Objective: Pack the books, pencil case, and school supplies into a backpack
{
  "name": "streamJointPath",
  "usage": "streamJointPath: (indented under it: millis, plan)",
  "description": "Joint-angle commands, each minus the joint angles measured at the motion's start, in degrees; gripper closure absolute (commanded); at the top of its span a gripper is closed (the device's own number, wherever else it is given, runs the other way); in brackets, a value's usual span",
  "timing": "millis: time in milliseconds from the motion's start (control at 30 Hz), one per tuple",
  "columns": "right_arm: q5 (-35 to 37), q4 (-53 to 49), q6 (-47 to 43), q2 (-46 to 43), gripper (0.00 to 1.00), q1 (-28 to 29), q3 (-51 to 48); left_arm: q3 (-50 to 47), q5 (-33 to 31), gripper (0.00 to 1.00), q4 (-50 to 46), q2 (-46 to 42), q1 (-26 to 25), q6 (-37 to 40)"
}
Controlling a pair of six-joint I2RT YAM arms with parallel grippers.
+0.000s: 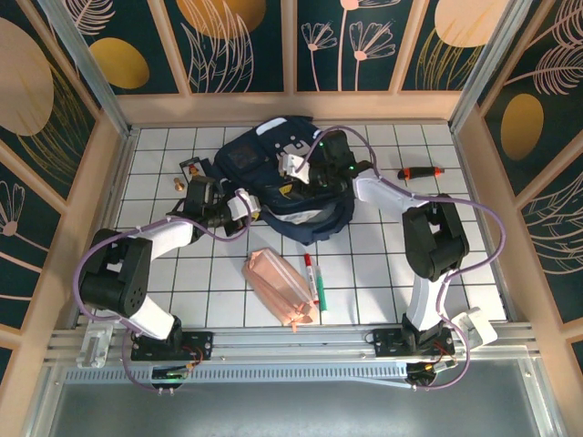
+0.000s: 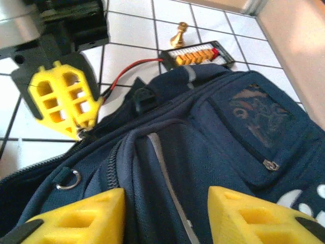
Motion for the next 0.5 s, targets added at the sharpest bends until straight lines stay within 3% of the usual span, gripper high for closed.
streamJointPath:
  millis: [0, 133, 233, 300, 333, 467]
  plan:
    - [5.6, 2.5, 10.6, -2.5, 0.43, 1.3, 2.0, 1.4, 5.6, 1.0, 3.5, 0.2, -0.8, 2.2]
    - [9.1, 5.8, 24.6, -2.1, 0.33, 6.0, 1.1, 0.7, 4.9, 1.0, 5.5, 0.0, -0.8, 1.4]
    - [0.5, 8.5, 41.2, -2.4, 0.3, 5.0, -0.2, 0.8, 4.2, 1.0, 6.1, 0.3, -0.8, 1.2]
    - [-8.4, 8.4, 46.8, -3.1, 0.3, 3.6, -1.2, 1.0, 3.8, 1.0, 6.1, 0.7, -0.8, 1.5]
    - [-9.2, 7.6, 48.5, -3.4, 0.31, 3.2, -1.1, 1.1, 3.7, 1.0, 6.0, 0.8, -0.8, 1.6]
    - [9.2, -3.2, 54.3, 0.0, 0.38, 3.9, 5.5, 0.7, 4.0, 1.0, 6.3, 0.7, -0.7, 2.6]
